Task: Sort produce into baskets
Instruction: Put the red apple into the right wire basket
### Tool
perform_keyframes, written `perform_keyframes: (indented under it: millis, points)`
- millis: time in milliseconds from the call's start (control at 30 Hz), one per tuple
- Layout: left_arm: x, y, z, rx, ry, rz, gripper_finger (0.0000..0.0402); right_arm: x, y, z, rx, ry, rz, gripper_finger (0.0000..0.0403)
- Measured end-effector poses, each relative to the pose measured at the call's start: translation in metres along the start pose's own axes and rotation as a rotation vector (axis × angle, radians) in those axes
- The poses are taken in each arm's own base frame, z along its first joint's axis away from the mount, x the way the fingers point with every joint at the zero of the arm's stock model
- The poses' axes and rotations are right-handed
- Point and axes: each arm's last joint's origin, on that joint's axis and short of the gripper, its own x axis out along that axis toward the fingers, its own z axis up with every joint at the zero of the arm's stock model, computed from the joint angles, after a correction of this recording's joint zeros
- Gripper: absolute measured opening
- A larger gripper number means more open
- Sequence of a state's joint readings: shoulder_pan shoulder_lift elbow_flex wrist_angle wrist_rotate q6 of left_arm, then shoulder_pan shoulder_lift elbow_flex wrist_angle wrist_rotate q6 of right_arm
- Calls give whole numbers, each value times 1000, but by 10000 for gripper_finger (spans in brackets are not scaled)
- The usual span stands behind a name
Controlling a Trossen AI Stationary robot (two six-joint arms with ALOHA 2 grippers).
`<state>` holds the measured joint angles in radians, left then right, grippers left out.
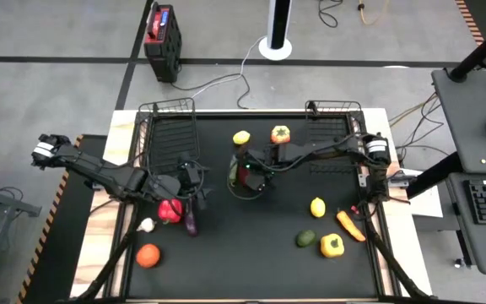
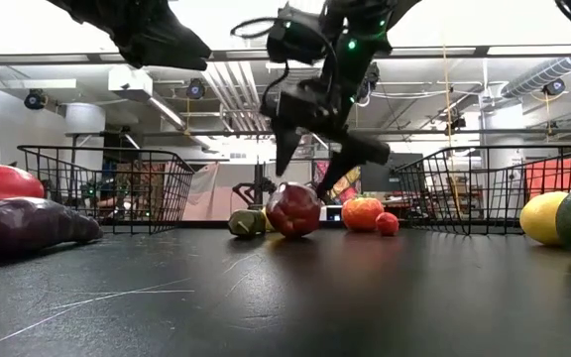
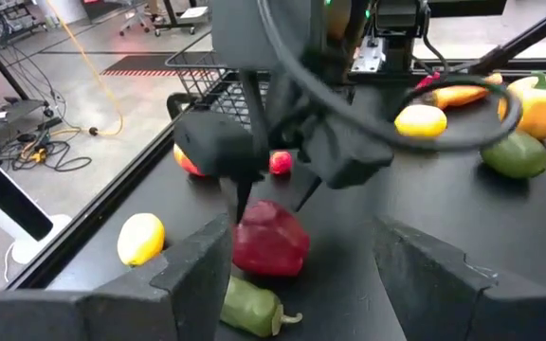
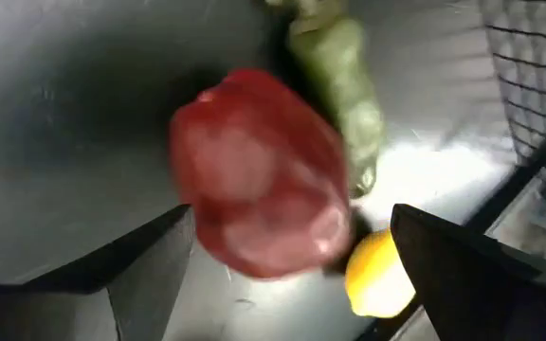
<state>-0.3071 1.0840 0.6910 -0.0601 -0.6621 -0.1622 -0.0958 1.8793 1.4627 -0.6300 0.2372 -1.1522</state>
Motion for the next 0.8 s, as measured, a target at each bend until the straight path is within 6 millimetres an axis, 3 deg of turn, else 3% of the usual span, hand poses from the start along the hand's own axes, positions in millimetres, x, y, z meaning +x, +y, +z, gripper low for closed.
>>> perform_keyframes:
  millis: [300, 800]
  points:
    - [0, -1, 0, 2, -1, -14, 233, 28, 3, 6, -11, 53, -11, 348]
    - [0, -1, 1, 12, -12, -15, 233, 20, 0, 0, 179, 43, -16, 301]
